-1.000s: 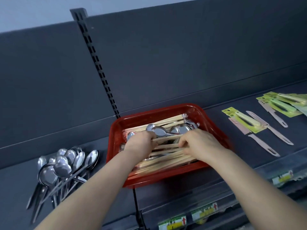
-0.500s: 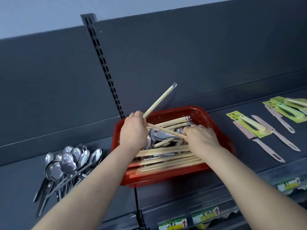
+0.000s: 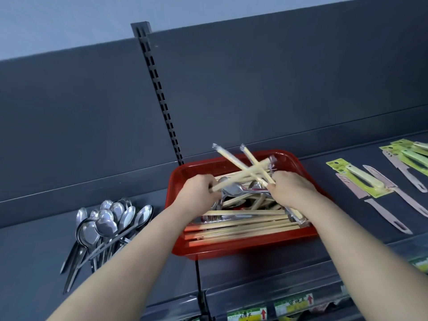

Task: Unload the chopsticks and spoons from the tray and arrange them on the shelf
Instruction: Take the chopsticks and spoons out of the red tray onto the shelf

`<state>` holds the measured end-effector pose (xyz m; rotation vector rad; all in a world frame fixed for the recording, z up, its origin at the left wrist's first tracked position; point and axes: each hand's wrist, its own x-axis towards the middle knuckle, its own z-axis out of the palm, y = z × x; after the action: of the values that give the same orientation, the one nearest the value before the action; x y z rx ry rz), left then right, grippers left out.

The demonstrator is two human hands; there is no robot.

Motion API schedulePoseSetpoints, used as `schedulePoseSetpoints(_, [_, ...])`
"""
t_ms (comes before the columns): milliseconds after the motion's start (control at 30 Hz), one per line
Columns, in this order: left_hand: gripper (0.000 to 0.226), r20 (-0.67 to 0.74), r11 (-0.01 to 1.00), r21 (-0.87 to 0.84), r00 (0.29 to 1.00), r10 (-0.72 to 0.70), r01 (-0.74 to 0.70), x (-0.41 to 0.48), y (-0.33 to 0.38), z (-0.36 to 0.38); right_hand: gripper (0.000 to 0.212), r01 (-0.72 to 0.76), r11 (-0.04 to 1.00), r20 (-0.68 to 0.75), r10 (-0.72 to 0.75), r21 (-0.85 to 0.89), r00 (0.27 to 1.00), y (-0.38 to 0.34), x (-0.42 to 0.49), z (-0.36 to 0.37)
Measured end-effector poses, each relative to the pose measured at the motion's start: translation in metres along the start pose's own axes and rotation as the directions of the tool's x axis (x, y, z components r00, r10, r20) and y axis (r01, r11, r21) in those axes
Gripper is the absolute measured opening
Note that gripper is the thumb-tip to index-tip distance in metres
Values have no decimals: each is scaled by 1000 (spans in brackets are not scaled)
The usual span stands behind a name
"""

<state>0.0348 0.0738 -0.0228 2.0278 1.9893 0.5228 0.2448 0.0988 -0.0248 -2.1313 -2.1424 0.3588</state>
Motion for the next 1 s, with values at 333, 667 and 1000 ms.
schedulePoseSetpoints(333, [20,210,925,376,977,-20,-62,5,14,10,31,48,962,-122,-16,268,992,18,-17,1])
schedulePoseSetpoints(667, [7,5,979,-95,983,-181,181,-22,-5,-58,18,229,874,-184,-163,429,969,-48,-22,-4])
schedulePoseSetpoints(1000, [11,-131,732,-469,781,-611,494,-165,-176,-112,17,477,771,-95,-486,421,869,-229,-97,55])
